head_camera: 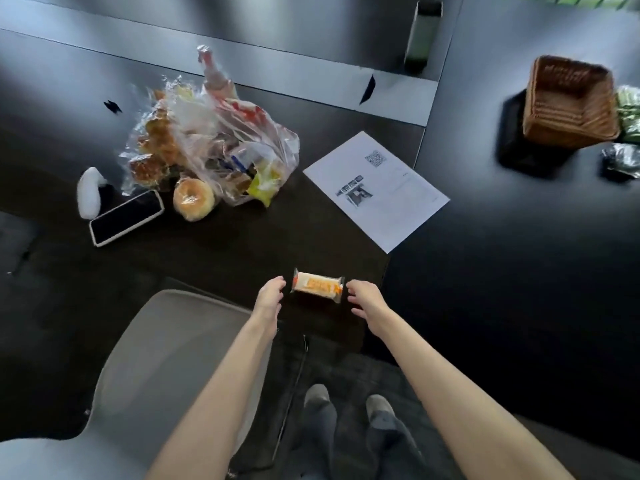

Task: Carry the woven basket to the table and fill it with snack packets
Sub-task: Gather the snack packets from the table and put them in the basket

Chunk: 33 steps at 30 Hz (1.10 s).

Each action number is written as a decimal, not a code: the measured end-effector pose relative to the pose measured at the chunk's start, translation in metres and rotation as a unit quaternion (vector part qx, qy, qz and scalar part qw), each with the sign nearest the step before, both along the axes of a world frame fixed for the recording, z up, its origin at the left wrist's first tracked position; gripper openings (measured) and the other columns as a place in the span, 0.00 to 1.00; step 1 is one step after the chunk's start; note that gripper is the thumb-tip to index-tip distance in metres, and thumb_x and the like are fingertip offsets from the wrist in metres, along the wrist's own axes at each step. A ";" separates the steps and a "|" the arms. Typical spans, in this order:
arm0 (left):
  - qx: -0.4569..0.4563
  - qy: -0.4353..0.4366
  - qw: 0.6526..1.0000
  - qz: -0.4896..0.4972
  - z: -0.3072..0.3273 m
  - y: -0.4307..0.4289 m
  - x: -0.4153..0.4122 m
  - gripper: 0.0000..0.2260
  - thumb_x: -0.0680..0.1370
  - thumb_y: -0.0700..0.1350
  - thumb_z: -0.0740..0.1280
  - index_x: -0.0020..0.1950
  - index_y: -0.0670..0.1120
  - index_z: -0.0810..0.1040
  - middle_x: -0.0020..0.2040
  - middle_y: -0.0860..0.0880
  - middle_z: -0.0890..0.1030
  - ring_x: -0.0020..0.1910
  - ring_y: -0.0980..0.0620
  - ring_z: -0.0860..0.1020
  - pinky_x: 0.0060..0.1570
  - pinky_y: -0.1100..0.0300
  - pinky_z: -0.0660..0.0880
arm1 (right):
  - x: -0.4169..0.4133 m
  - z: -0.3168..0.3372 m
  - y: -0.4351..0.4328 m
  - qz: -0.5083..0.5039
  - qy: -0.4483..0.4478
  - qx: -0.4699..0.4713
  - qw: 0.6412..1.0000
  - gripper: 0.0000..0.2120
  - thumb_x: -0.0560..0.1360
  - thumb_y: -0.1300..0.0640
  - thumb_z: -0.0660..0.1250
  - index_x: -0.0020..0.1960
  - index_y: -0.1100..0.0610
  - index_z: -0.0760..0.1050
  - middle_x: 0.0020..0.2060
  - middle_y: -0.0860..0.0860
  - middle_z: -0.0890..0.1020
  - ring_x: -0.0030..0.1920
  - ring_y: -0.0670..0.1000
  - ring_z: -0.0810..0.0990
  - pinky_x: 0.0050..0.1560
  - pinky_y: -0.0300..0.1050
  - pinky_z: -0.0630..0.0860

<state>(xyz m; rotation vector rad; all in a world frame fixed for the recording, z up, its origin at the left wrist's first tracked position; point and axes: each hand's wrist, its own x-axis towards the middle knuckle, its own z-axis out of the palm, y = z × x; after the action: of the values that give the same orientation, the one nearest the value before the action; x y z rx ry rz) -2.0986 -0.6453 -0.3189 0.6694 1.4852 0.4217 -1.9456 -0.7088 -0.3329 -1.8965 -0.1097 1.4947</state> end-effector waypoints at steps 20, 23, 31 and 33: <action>0.163 -0.160 0.951 -0.206 0.128 -0.008 0.094 0.13 0.81 0.40 0.53 0.58 0.45 0.76 0.50 0.51 0.78 0.53 0.56 0.75 0.62 0.59 0.68 | 0.053 0.130 -0.034 -0.170 -0.149 0.235 0.945 0.18 0.78 0.58 0.58 0.67 0.59 0.71 0.58 0.51 0.78 0.60 0.49 0.76 0.62 0.43 0.74; 0.208 -0.212 0.920 -0.256 0.167 -0.034 0.125 0.12 0.81 0.40 0.54 0.54 0.48 0.77 0.50 0.53 0.78 0.54 0.56 0.75 0.60 0.60 0.68 | 0.074 0.177 -0.075 -0.224 -0.186 0.286 0.913 0.15 0.79 0.61 0.56 0.64 0.58 0.72 0.50 0.46 0.78 0.50 0.43 0.77 0.50 0.33 0.76; 0.214 -0.322 0.848 -0.362 0.226 -0.139 0.206 0.18 0.80 0.38 0.57 0.69 0.44 0.73 0.65 0.47 0.77 0.64 0.53 0.74 0.67 0.60 0.67 | 0.124 0.250 -0.211 -0.333 -0.293 0.328 0.834 0.18 0.79 0.60 0.56 0.67 0.55 0.71 0.54 0.48 0.78 0.56 0.44 0.77 0.61 0.38 0.74; 0.208 -0.339 0.833 -0.384 0.232 -0.167 0.225 0.17 0.80 0.38 0.57 0.68 0.45 0.74 0.66 0.47 0.76 0.66 0.51 0.73 0.71 0.57 0.65 | 0.136 0.256 -0.243 -0.358 -0.299 0.338 0.817 0.17 0.79 0.60 0.57 0.65 0.52 0.72 0.52 0.45 0.78 0.55 0.44 0.77 0.63 0.40 0.72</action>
<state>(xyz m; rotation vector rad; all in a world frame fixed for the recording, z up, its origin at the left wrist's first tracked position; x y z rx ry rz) -1.8740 -0.8124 -0.0872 1.2390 0.3655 0.2944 -1.8096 -0.9523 -0.0767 -1.4700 -0.1622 0.2465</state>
